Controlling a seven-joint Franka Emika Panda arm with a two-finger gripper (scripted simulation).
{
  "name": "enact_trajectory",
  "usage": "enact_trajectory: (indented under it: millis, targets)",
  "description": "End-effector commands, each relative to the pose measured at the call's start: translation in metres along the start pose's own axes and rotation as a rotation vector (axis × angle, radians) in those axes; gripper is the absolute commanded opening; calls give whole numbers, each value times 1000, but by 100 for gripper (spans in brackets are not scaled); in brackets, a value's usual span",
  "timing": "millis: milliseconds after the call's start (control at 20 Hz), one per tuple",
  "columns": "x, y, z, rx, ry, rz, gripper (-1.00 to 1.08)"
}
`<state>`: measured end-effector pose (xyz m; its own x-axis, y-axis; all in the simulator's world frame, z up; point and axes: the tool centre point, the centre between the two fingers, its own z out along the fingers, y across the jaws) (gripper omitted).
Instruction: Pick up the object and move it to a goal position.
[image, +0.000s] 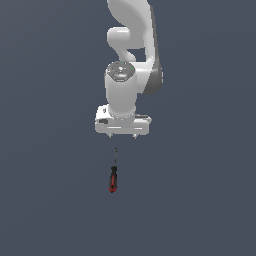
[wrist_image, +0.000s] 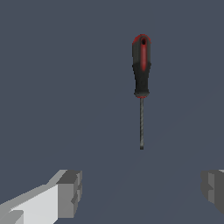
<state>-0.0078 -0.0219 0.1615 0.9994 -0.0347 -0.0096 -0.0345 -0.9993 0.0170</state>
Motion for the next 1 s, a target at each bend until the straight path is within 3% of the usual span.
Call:
enact_trajectory:
  millis: [0, 450, 950]
  targets:
    - [0, 0, 0, 0, 0, 0, 100]
    - [0, -29, -10, -7, 6, -84, 100]
    - [6, -25, -5, -5, 6, -79, 100]
